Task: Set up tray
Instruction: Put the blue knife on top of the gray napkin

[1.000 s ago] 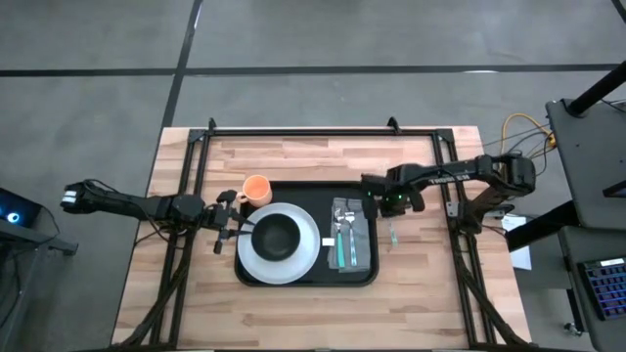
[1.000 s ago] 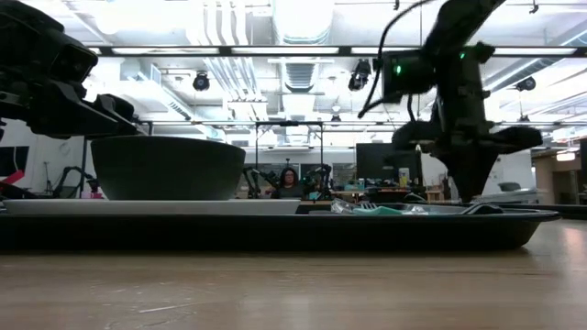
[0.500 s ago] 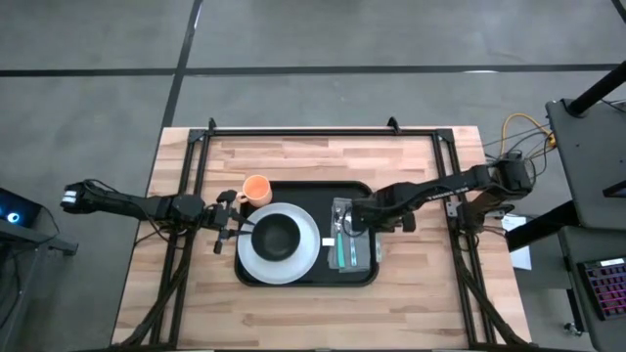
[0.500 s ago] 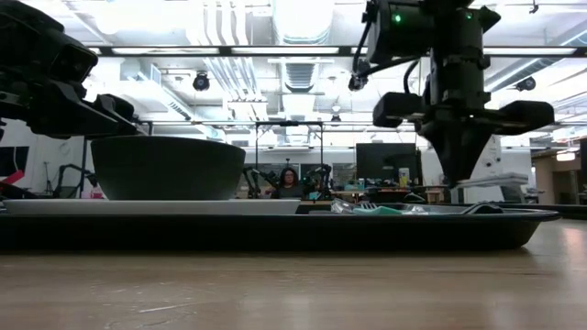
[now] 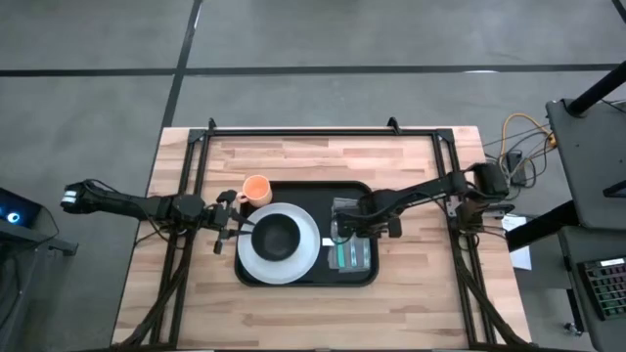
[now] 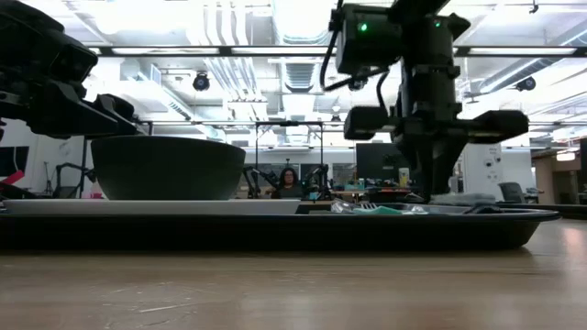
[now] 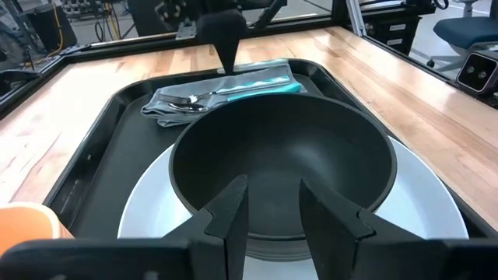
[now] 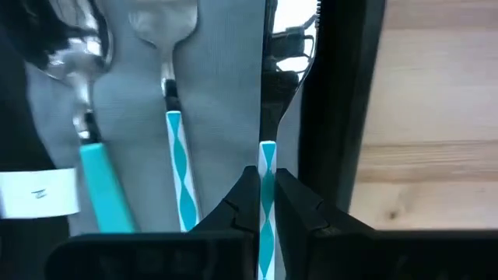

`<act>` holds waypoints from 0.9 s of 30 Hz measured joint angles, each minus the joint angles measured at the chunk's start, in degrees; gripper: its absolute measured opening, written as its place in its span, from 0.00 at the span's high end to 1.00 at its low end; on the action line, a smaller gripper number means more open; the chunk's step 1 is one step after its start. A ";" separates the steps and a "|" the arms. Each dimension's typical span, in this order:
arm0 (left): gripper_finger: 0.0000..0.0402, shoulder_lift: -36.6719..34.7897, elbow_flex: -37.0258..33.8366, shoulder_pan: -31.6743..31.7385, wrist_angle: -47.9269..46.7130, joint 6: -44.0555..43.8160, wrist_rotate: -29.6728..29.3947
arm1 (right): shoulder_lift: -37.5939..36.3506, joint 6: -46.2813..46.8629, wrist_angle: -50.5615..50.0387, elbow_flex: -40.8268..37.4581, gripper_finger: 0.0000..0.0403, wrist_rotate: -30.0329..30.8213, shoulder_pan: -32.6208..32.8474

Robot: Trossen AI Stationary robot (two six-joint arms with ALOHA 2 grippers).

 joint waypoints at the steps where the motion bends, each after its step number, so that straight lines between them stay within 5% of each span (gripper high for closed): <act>1: 0.76 -0.01 0.00 0.00 0.00 0.00 -0.02 | 0.66 -0.06 0.16 0.17 0.97 -0.24 0.02; 27: 0.76 -0.02 0.00 -0.01 0.00 0.00 -0.02 | 3.61 -1.18 2.84 0.02 0.97 -2.94 -0.63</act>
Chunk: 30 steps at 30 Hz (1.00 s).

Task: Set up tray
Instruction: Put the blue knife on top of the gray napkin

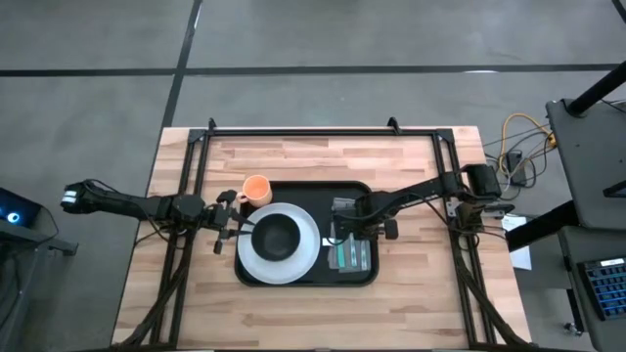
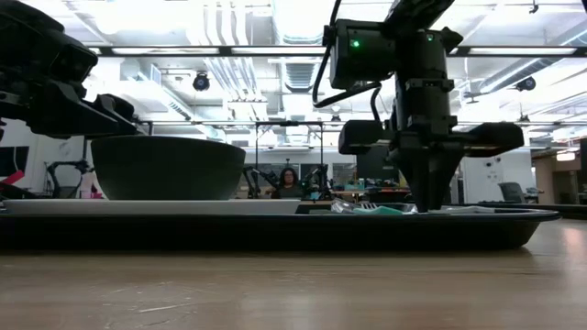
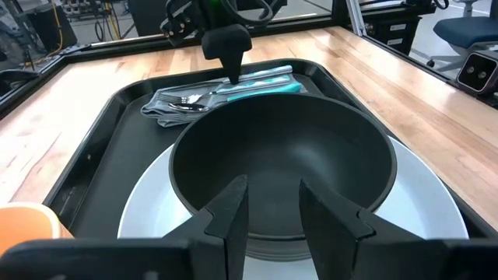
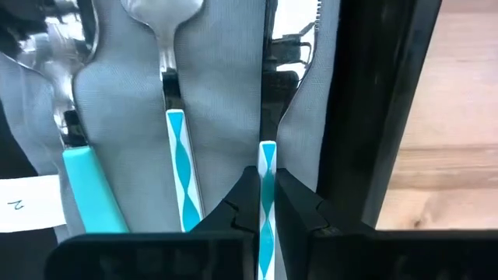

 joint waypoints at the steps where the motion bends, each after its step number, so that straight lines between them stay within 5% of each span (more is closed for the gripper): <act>1: 0.76 0.00 0.00 0.02 0.00 0.00 0.02 | 0.00 -0.14 0.05 0.00 0.97 0.22 0.00; 30: 0.76 0.00 0.00 0.02 0.00 0.00 0.00 | 0.00 -1.22 2.10 -0.52 0.97 4.06 -0.15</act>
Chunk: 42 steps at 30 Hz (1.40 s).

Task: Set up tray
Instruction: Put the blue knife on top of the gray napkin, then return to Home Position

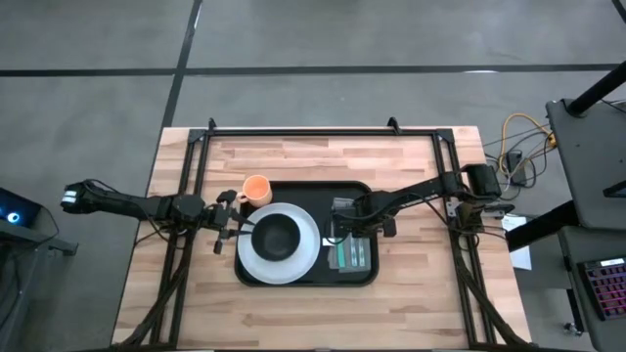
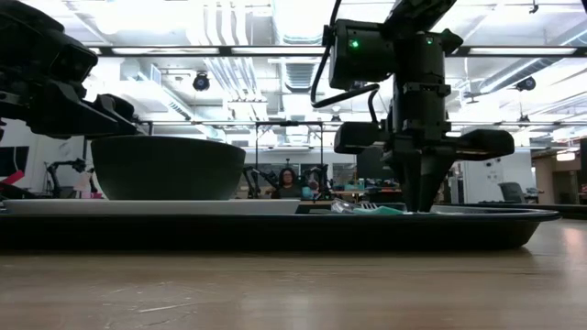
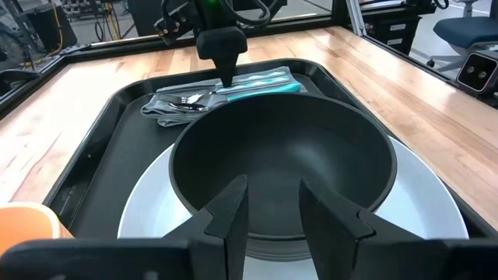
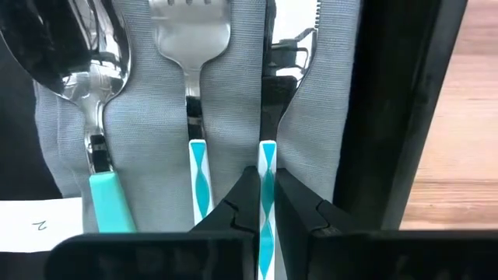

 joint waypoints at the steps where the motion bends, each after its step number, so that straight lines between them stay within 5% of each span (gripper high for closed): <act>1: 0.76 0.02 0.00 -0.02 0.00 0.00 0.00 | 0.00 0.00 -0.02 -0.01 0.97 0.00 0.00; 15: 0.76 0.01 0.00 -0.01 0.00 0.00 0.01 | -0.02 -2.30 -0.49 0.40 0.73 -1.29 -0.40; 30: 0.76 0.02 0.00 -0.01 0.00 0.00 0.01 | -0.04 -5.57 0.20 6.70 0.68 1.60 -0.68; 42: 0.76 0.02 0.00 0.00 0.00 0.00 0.01 | -0.07 -28.07 0.45 13.03 0.69 4.75 -0.72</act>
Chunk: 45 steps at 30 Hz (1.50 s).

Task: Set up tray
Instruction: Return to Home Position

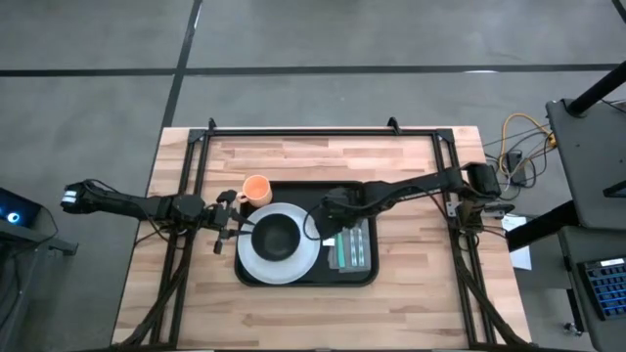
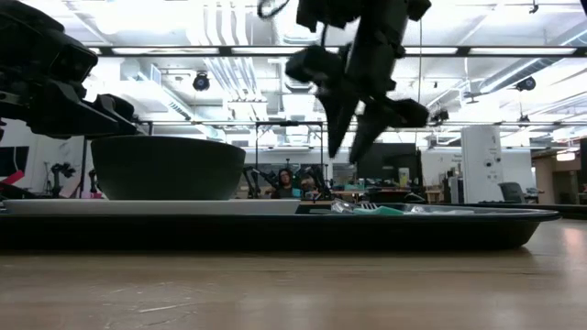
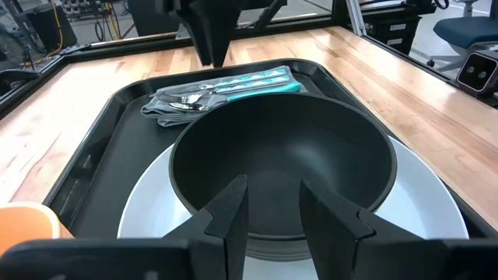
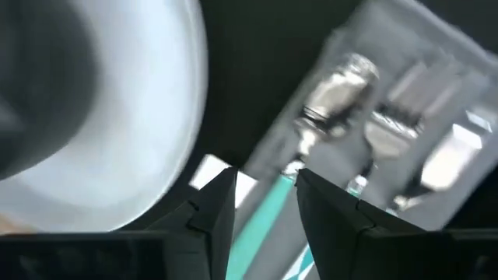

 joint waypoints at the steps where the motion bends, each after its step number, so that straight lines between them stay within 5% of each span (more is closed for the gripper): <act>1: 0.76 0.00 0.00 -0.01 0.00 0.00 0.00 | 0.00 -1.94 0.14 0.66 0.69 0.00 0.00; 12: 0.76 0.00 0.00 -0.01 0.00 0.00 0.01 | 0.00 -26.43 4.06 5.21 0.72 0.21 0.00; 20: 0.76 0.00 0.00 -0.02 0.00 0.00 -0.01 | 0.00 -39.99 16.96 4.81 0.74 0.19 0.00; 34: 0.76 0.00 0.00 0.00 0.00 0.00 0.00 | 0.00 -49.57 33.62 6.59 0.76 0.15 -0.15; 45: 0.76 0.00 0.00 0.00 0.00 0.00 0.01 | 0.00 -54.29 35.34 6.57 0.78 0.06 -0.15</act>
